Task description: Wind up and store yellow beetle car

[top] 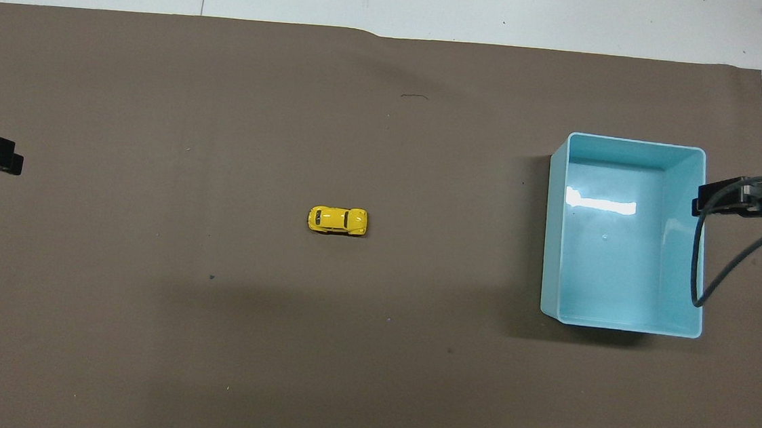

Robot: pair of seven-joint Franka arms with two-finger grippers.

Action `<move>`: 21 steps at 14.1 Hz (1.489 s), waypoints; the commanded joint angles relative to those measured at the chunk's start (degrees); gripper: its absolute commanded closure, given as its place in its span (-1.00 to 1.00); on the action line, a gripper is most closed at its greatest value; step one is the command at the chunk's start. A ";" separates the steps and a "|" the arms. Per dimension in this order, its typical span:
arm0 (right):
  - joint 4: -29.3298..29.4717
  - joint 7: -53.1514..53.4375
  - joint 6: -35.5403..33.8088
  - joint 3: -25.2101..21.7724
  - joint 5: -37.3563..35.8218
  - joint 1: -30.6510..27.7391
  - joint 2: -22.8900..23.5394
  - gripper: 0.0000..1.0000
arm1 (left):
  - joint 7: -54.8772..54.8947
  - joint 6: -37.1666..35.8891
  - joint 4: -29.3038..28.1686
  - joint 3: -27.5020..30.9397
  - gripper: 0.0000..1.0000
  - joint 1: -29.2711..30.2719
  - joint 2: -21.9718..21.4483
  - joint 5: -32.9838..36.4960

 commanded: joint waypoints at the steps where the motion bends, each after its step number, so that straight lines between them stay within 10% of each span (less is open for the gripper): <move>1: -1.71 0.57 0.68 0.22 0.51 -0.35 -1.40 -1.00 | 0.12 -0.20 -1.76 0.20 -1.00 -0.10 -1.63 -0.05; 10: -1.71 0.57 0.68 0.22 0.51 -0.35 -1.40 -1.00 | -0.57 0.24 -2.47 0.20 -1.00 -0.28 -1.54 -0.05; 21: -1.71 0.57 0.68 0.22 0.51 -0.35 -1.40 -1.00 | -27.89 1.65 -3.87 0.02 -1.00 -2.74 -0.75 -0.05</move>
